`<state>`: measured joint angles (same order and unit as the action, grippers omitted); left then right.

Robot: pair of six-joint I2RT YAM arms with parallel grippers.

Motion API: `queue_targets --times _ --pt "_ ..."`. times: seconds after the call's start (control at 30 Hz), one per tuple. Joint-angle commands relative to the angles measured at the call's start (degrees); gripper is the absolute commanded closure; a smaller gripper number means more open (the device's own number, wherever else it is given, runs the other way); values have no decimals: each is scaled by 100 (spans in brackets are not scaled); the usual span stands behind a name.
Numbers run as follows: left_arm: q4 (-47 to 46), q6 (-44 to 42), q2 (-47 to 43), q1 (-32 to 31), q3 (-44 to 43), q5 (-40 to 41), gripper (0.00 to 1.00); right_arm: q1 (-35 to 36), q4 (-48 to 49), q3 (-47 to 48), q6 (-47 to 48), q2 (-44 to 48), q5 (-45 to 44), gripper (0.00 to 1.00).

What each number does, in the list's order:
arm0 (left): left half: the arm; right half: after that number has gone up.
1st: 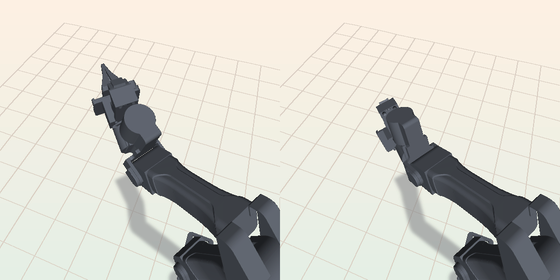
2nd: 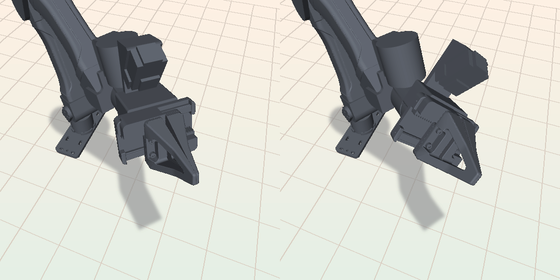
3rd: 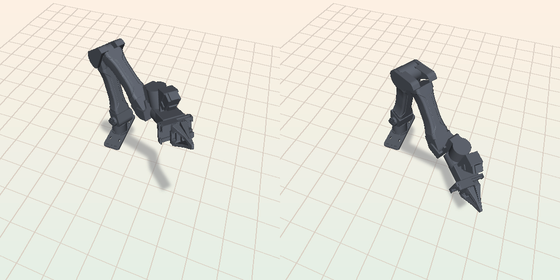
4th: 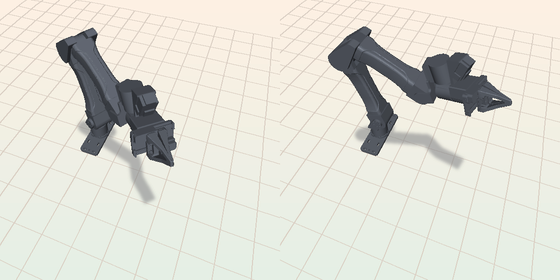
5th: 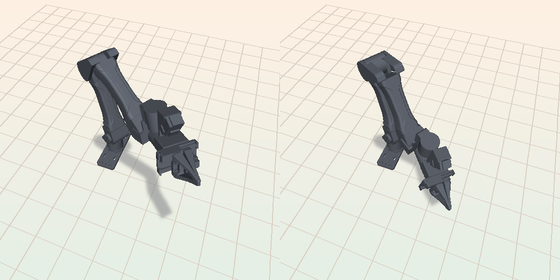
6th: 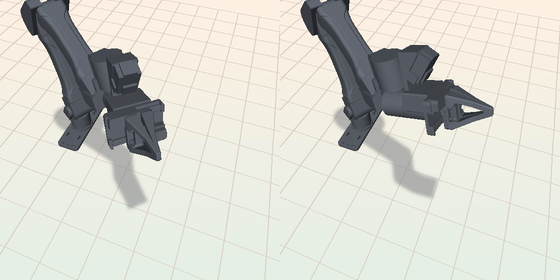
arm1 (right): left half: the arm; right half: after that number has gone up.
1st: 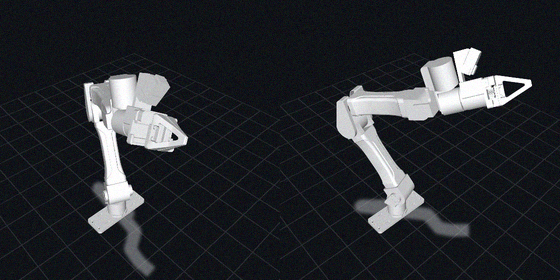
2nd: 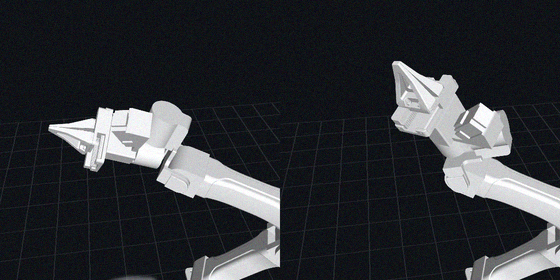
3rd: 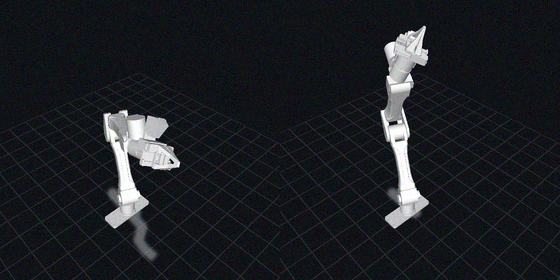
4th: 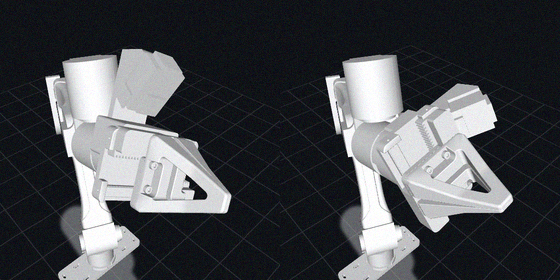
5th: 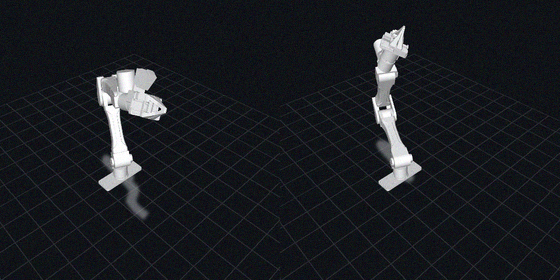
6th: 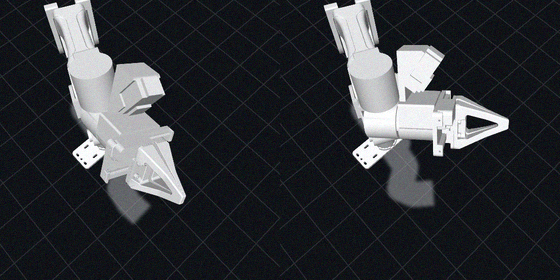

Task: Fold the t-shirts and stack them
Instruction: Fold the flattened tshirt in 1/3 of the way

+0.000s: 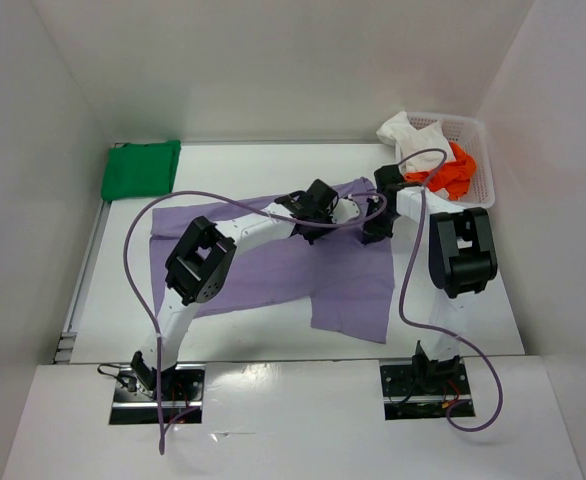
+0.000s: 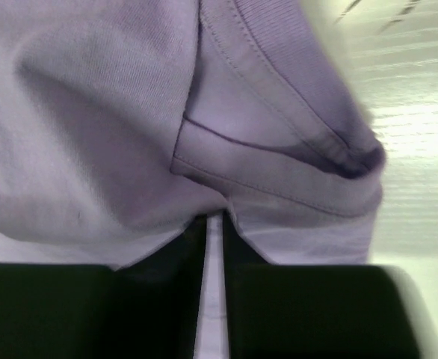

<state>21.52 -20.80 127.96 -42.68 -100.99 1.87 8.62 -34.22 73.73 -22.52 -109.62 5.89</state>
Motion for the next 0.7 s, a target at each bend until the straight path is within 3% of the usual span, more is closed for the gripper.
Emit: queue_targets --times 0.0,0.07,0.43,0.67 --pt "37 5 -298 5 -184 -55 100 -10 222 62 20 -112 149 93" --pt "37 5 -350 5 -184 -2 100 -62 222 62 20 -112 149 100" --pt "265 -512 -597 189 -729 384 100 -115 -32 237 20 433 149 100" --pt "546 -742 202 242 -1528 621 93 -115 -32 800 20 -76 202 98"
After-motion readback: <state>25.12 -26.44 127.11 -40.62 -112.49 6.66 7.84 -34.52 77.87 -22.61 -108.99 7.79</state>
